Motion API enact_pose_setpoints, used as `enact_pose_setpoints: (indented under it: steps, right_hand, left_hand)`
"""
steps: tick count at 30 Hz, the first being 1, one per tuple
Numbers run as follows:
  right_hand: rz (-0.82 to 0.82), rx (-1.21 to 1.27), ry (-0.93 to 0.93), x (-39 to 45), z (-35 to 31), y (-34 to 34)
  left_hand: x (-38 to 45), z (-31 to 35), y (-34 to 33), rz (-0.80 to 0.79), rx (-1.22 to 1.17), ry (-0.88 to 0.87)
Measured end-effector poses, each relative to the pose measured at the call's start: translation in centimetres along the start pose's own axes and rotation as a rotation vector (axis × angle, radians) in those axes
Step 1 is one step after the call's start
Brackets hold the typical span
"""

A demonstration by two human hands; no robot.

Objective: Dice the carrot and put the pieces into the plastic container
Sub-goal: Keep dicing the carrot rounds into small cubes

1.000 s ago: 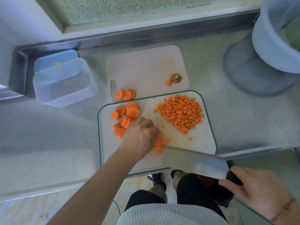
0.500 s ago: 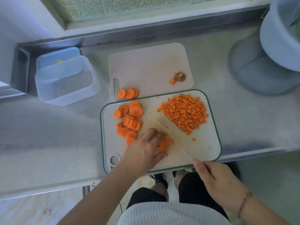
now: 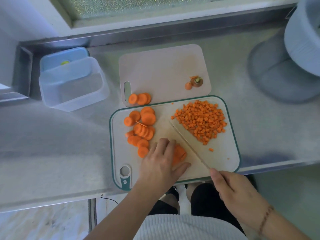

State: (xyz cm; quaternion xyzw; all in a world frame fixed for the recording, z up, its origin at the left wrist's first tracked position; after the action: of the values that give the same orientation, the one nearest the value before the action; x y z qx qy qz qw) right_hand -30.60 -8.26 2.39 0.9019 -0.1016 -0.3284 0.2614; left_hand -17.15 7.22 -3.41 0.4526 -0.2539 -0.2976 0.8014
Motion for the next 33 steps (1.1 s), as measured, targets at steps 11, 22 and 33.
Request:
enact_pose_setpoints:
  steps: [11, 22, 33]
  right_hand:
    - [-0.102, -0.150, -0.057, -2.3, 0.8, 0.3]
    - [-0.094, -0.116, 0.011, 1.5, -1.0, -0.7]
    - [-0.108, -0.185, -0.077, -2.2, 1.5, 0.0]
  left_hand:
    - [-0.9, -1.8, -1.4, 0.042, -0.197, -0.352]
    - [-0.7, -1.6, -1.4, 0.071, -0.250, -0.337]
    - [-0.7, -1.8, -1.5, 0.116, -0.263, -0.305]
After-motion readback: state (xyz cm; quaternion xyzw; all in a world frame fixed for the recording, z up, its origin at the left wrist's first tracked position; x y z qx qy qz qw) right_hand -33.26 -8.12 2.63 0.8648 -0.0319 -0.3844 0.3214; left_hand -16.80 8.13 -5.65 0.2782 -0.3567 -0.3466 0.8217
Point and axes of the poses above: each hand's wrist, its own x-axis towards the middle knuckle, its own y-axis out of the back of the hand, z = x × y, the point moved 2 cm from there along x, towards the middle knuckle, and after that the axes turned 1 degree about -z, right-handed, at the moved point
